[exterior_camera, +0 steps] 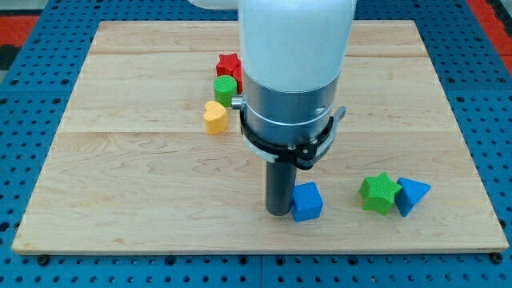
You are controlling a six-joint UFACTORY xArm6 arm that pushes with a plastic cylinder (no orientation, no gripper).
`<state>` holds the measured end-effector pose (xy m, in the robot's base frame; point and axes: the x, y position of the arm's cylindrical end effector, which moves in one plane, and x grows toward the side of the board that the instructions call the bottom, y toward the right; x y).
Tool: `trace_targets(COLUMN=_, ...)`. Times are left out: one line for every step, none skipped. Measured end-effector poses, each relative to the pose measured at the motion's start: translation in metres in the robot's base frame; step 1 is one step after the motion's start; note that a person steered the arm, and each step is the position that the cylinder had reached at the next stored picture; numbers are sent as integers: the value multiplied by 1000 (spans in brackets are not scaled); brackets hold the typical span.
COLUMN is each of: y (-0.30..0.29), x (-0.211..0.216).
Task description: Move your hand to the bottom of the blue cube
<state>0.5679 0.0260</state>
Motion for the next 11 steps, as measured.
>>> trace_targets(y=13, x=0)
trace_targets(y=21, x=2)
trace_targets(y=21, x=26)
trace_targets(y=21, x=24)
trace_targets(y=21, x=14)
trace_targets(y=24, x=14)
trace_targets(y=30, x=42)
trace_targets(y=53, x=48)
trace_targets(y=68, x=44)
trace_targets(y=68, x=42)
trace_targets(y=68, x=34)
